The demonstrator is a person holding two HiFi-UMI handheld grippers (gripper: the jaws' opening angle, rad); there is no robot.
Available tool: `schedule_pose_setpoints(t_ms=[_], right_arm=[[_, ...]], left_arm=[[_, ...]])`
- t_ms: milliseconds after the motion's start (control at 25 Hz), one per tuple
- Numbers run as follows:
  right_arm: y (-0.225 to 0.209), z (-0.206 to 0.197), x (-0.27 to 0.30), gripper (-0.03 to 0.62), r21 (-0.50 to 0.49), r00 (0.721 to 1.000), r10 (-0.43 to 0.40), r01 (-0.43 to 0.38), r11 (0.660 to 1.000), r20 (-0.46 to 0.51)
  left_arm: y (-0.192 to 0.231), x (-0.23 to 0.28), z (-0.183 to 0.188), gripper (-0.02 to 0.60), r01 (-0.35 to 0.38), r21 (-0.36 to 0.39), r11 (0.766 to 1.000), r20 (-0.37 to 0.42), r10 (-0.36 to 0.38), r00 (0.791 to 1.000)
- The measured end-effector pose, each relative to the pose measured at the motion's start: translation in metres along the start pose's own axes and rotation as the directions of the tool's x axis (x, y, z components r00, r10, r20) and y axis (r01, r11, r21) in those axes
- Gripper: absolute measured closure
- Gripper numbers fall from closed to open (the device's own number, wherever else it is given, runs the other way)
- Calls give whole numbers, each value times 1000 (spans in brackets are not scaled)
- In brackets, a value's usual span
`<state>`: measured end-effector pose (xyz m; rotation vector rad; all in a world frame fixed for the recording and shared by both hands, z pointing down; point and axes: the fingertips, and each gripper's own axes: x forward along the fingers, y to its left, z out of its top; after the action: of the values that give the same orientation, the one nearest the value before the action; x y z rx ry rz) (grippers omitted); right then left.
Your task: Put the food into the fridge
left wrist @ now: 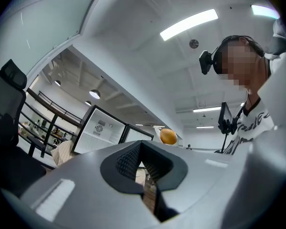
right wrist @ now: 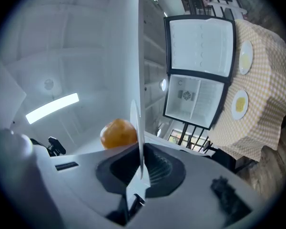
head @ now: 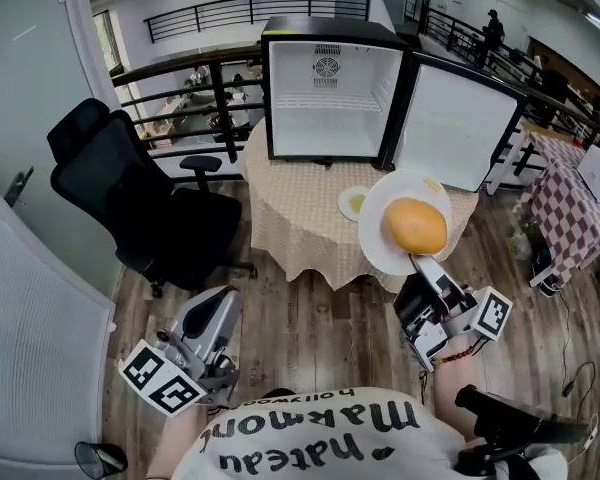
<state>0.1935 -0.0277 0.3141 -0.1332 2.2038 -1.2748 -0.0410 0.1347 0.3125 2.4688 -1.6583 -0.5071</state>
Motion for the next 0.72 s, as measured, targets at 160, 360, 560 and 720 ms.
schedule_pose_setpoints(t_ms=[160,360,560,720], right_arm=[[-24,20,-9,563,15,998,-45,44,999,37],[-45,45,-9,563,9,992,-94,93,996,80],[-63,59,3,563,-4,989,-112,113,994,101],[-85,75,19,563,-7,981,-133,135,991,139]], left_arm=[[12,22,-7,575,1,-32,999,0,-1,1000],[22,60,-12,575,47,-33,998,-24,-48,999],[45,99,-15,575,103,-45,994,-43,-105,994],[69,135,-16,575,155,-40,987,-56,-157,986]])
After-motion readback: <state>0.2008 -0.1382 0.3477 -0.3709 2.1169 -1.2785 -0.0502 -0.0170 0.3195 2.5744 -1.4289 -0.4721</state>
